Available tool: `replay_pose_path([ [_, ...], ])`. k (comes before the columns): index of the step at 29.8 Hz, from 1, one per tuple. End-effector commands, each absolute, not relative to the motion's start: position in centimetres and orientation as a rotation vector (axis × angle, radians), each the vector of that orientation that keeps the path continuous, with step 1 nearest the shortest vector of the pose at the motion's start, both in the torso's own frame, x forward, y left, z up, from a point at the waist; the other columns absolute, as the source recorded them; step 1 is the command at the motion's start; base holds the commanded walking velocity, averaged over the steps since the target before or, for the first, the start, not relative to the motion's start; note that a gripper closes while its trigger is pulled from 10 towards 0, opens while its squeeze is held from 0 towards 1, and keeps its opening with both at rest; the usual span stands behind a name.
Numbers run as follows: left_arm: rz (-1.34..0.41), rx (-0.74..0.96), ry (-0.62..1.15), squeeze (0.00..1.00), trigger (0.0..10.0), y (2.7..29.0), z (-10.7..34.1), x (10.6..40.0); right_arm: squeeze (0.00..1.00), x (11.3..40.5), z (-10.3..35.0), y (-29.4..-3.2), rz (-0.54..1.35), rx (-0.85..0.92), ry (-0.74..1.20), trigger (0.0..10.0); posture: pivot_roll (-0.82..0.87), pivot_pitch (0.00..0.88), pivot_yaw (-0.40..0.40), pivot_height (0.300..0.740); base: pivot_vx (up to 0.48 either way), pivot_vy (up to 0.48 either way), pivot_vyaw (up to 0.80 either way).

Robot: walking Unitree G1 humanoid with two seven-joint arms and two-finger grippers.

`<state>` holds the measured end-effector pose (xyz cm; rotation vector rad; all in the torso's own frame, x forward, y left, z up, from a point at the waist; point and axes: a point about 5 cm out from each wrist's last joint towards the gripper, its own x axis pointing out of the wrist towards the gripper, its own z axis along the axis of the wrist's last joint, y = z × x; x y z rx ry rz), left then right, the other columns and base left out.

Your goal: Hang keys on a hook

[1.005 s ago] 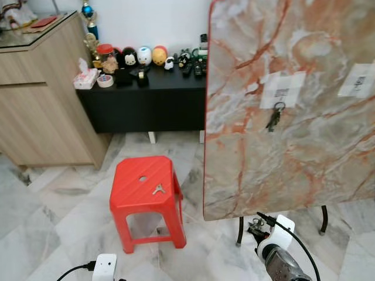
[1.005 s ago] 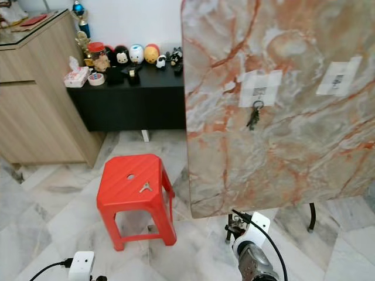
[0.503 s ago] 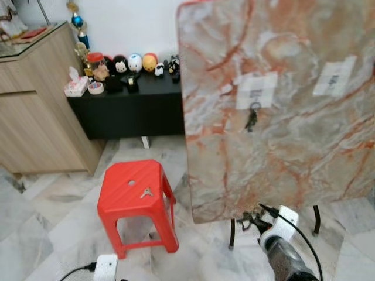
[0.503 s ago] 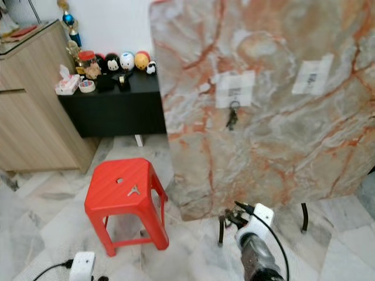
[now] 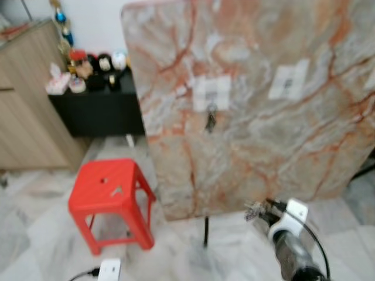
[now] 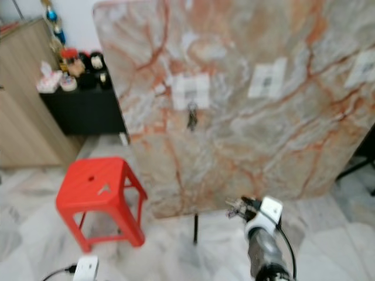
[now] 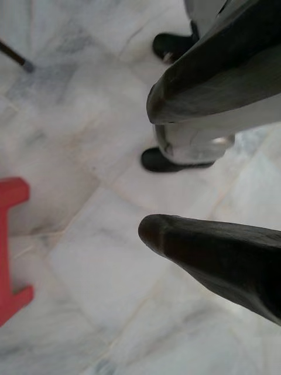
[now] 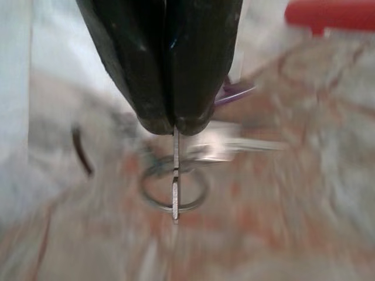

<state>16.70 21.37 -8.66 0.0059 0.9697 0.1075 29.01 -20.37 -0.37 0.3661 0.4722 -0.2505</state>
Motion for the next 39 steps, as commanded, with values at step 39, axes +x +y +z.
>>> replay_pose_path([
  [39, 0.115, -0.02, 0.927, 0.0, 10.0, 18.7, -8.1, 18.9, 0.0, 32.3, 5.4, -19.4, -0.242, 0.181, 0.148, 10.0, -0.03, 0.0, 0.023, 0.74, 0.0, 0.0, 0.0],
])
